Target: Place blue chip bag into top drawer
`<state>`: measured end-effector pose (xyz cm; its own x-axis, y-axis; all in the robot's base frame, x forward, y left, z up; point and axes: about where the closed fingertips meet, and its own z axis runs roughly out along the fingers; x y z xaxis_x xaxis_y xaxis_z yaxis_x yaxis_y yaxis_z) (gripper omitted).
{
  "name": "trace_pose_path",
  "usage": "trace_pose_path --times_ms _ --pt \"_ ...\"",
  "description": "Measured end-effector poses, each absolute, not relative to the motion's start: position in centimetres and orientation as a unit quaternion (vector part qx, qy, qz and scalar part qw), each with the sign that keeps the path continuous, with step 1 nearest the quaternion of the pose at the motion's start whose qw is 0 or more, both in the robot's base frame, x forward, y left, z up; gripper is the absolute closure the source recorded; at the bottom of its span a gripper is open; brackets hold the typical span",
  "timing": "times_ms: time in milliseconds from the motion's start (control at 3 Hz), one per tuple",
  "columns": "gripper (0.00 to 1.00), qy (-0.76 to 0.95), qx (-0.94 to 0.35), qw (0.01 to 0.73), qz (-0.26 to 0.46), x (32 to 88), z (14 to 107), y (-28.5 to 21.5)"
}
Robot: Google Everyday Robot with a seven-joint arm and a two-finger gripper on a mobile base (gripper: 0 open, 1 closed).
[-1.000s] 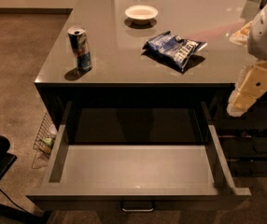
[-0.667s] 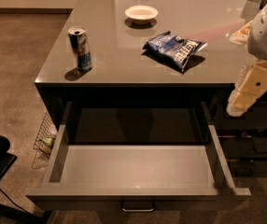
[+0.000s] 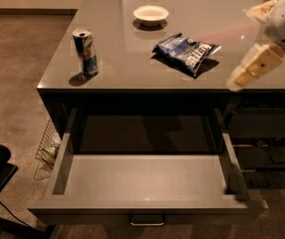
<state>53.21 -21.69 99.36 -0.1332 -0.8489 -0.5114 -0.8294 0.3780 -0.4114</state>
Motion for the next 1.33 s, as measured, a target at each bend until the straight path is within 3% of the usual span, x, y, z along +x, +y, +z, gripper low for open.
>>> trace_pose_path --times_ms 667,1333 --pt "0.0 0.719 -0.493 0.49 0.022 61.2 99.4 -19.6" --pt "0.0 0.726 -0.482 0.49 0.028 65.6 98.3 -18.1"
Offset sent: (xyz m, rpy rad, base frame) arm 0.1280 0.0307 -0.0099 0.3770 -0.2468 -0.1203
